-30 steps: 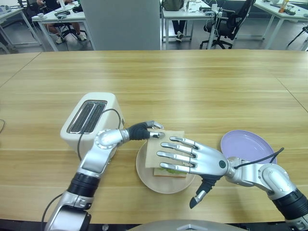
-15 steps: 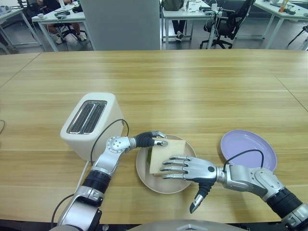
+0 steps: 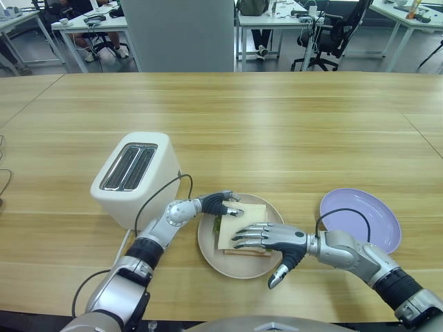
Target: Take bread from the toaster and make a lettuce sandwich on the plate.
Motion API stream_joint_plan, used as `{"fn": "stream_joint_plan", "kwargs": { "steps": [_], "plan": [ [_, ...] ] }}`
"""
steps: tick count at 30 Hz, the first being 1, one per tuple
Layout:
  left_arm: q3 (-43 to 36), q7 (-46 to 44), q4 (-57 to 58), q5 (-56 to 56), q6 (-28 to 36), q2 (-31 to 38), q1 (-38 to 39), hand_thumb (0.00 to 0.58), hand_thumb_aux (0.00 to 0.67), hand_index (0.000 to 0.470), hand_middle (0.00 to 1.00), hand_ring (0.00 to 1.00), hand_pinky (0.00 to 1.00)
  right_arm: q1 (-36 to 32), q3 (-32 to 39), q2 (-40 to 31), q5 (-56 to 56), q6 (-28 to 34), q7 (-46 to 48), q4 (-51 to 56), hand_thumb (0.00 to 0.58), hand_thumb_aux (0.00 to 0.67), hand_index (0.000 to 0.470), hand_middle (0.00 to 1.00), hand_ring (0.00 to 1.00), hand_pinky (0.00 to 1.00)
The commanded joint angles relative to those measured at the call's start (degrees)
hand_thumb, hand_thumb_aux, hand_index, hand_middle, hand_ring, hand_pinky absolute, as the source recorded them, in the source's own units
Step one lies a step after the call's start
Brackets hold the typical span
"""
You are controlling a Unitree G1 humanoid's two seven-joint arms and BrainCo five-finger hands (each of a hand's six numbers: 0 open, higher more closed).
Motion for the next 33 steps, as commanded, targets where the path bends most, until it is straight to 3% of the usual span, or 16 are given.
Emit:
{"fn": "stream_joint_plan", "kwargs": {
  "steps": [1,4,6,9,10,11,12,13,14,15,18,20,27,33],
  "plan": [
    [2.79,28.03,-11.75,17.8,2.22,6.13,-3.83,0.0,0.0,0.0,0.25,0.25,0.25,0.65,-0.42,1.29,2.36,2.81,3.02,0.7,0.0,0.0,0.0,0.0,0.0,0.0],
    [6.43,34.22,-19.67,18.38,1.89,8.74,-2.64,0.0,0.0,0.0,0.24,0.24,0.24,-0.18,-5.46,4.13,5.6,2.27,-1.52,-0.88,0.0,0.0,0.0,0.0,0.0,0.0],
    [9.24,27.76,-22.76,5.12,-1.63,8.14,-0.39,0.0,0.0,0.0,0.24,0.24,0.24,-0.58,-9.26,5.68,11.82,3.39,-2.53,-2.39,0.0,0.0,0.0,0.0,0.0,0.0],
    [9.34,9.63,-27.45,-21.62,-0.86,7.41,4.49,0.0,0.0,0.0,0.24,0.24,0.24,-0.41,-13.39,6.36,25.04,8.07,0.9,-5.53,0.0,0.0,0.0,0.0,0.0,0.0],
    [9.35,5.86,-29.13,-25.98,-0.88,8.17,5.83,0.445,0.347,0.238,0.23,0.23,0.23,-0.16,-14.09,6.23,28.84,9.8,2.68,-6.6,0.0,0.0,0.0,0.0,0.0,0.0],
    [8.46,-0.35,-32.31,-32.64,-0.41,10.39,8.61,0.445,0.347,0.238,0.23,0.23,0.23,0.22,-14.92,5.47,33.27,11.9,5.18,-7.83,0.0,0.0,0.0,0.0,0.0,0.0],
    [7.91,-6.53,-35.38,-39.08,0.28,12.74,11.62,0.58,0.67,0.46,0.33,0.33,0.33,0.72,-15.58,4.5,37.01,13.63,7.82,-9.0,0.366,0.263,0.18,0.0,0.0,0.0],
    [6.73,-13.97,-39.25,-46.45,2.29,15.82,15.25,0.58,0.67,0.46,0.81,0.81,0.81,1.47,-16.05,3.35,40.28,14.36,10.49,-10.33,0.574,0.604,0.415,0.52,0.52,0.52],
    [6.12,-18.77,-41.8,-49.81,2.68,18.51,18.11,0.58,0.67,0.46,0.81,0.81,0.81,2.27,-16.2,2.24,42.28,15.18,12.81,-11.55,0.574,0.604,0.415,0.52,0.52,0.52],
    [5.34,-23.49,-44.08,-52.53,3.87,21.26,20.85,0.58,0.67,0.46,1.0,1.0,1.0,3.23,-15.84,1.01,43.74,15.9,15.4,-12.79,0.58,0.67,0.46,1.0,1.0,1.0],
    [0.46,-36.24,-49.01,-50.82,8.69,31.18,29.98,0.58,0.67,0.46,1.0,1.0,1.0,6.61,-13.76,-3.08,43.88,16.67,22.92,-15.53,0.58,0.67,0.46,1.0,1.0,1.0],
    [-2.57,-39.6,-49.12,-43.69,11.36,34.46,34.16,0.58,0.67,0.46,1.0,1.0,1.0,9.11,-12.08,-5.06,41.92,16.82,26.72,-16.87,0.58,0.67,0.46,1.0,1.0,1.0],
    [-1.84,-41.22,-52.23,-32.01,17.43,37.38,40.59,0.58,0.67,0.46,1.0,1.0,1.0,16.61,-6.95,-11.89,29.91,16.33,34.3,-20.63,0.58,0.67,0.46,1.0,1.0,1.0],
    [-1.93,-40.05,-51.93,-21.23,18.83,35.72,39.93,0.58,0.67,0.46,1.0,1.0,1.0,18.31,-5.81,-15.35,19.94,16.06,35.68,-20.51,0.58,0.67,0.46,1.0,1.0,1.0]
  ]
}}
